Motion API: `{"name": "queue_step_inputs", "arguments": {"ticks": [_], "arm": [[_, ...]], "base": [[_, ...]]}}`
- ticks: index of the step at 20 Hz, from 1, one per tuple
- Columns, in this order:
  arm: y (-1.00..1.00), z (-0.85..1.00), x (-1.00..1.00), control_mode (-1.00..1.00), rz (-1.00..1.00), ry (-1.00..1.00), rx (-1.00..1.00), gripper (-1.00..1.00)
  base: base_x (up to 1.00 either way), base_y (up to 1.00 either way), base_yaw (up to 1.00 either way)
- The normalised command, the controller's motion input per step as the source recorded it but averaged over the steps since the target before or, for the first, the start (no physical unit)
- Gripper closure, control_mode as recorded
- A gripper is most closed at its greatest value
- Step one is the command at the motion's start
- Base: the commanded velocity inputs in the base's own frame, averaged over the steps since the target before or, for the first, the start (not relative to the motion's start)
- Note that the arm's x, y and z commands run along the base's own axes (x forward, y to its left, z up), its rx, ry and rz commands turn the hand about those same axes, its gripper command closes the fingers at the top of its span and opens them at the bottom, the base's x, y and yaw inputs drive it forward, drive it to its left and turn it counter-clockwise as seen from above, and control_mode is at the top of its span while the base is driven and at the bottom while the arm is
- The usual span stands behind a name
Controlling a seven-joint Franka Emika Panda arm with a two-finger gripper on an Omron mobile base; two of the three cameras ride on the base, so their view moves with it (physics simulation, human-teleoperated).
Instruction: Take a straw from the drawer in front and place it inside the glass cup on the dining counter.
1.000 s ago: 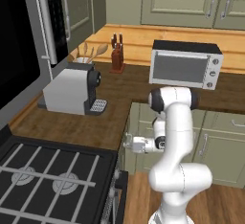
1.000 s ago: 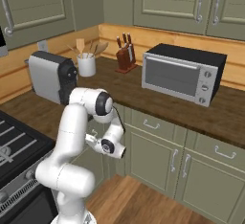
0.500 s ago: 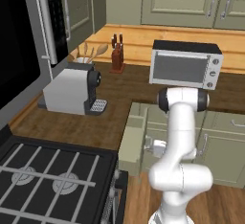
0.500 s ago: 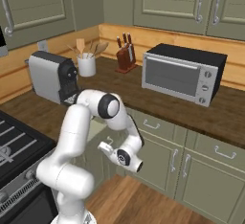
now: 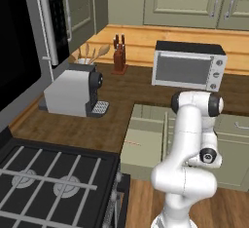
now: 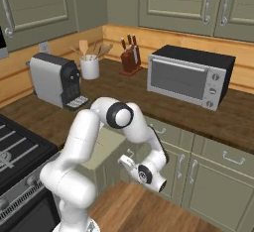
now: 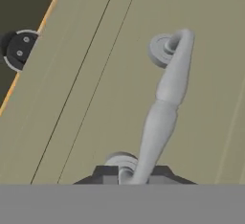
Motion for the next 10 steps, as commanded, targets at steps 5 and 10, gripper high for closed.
{"name": "queue_step_inputs", "arguments": {"ticks": [5,10], "arm": [[-1.00,0.00,-0.01,-1.00,-0.01,0.05,-0.03,-1.00],[-1.00,0.00,-0.04,-1.00,0.00,0.03,-0.07,-1.00]], "base": [[0.00,0.00,0.00],[0.00,0.00,0.00]]}}
